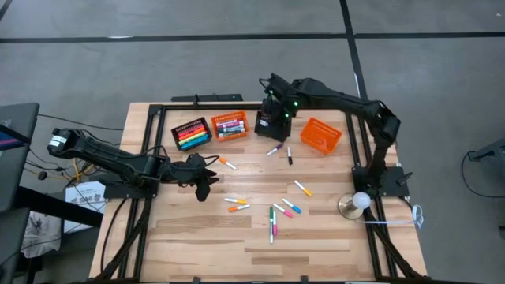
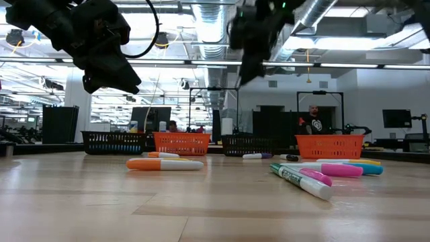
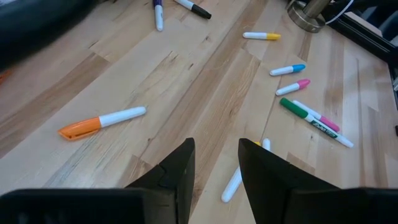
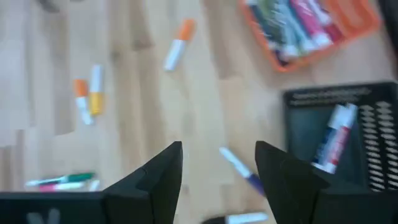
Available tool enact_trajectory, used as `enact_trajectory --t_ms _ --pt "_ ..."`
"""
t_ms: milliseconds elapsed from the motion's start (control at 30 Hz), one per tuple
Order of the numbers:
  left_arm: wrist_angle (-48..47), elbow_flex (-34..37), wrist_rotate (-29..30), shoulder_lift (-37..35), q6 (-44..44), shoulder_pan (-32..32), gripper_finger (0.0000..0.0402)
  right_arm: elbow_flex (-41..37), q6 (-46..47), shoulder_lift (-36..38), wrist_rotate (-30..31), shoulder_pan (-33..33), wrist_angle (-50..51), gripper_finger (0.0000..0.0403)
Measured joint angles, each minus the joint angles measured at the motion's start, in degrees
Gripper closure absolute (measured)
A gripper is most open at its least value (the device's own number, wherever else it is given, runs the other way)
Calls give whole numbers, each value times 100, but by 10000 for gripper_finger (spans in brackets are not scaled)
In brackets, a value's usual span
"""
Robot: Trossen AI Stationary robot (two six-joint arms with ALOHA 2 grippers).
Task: Pick & Place Markers
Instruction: Put the green small marker pen into the right black bin
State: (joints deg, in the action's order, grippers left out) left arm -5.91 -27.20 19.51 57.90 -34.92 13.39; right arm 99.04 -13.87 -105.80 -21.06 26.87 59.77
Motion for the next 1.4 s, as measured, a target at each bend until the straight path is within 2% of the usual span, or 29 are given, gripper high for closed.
enact_trajectory --t_ms 267,467,667,900,1167,1267,1400 --pt "-2 0 0 -1 2 2 280 -1 126 630 2 -1208 417 211" --pt "-2 0 0 0 9 1 280 0 472 776 5 -2093 683 215" --pt "2 0 0 1 4 2 280 -2 829 791 89 -2643 804 221" --pt "44 0 -2 -1 2 2 280 -4 1088 986 707 -2795 887 222" --pt "88 0 -2 1 9 2 280 -60 1209 1650 1419 -2750 804 218" --pt "118 0 -2 1 9 2 280 -590 1358 2172 1513 -2711 292 221" --pt "277 0 -2 0 14 2 280 -1804 1803 3029 1548 -2625 -659 223"
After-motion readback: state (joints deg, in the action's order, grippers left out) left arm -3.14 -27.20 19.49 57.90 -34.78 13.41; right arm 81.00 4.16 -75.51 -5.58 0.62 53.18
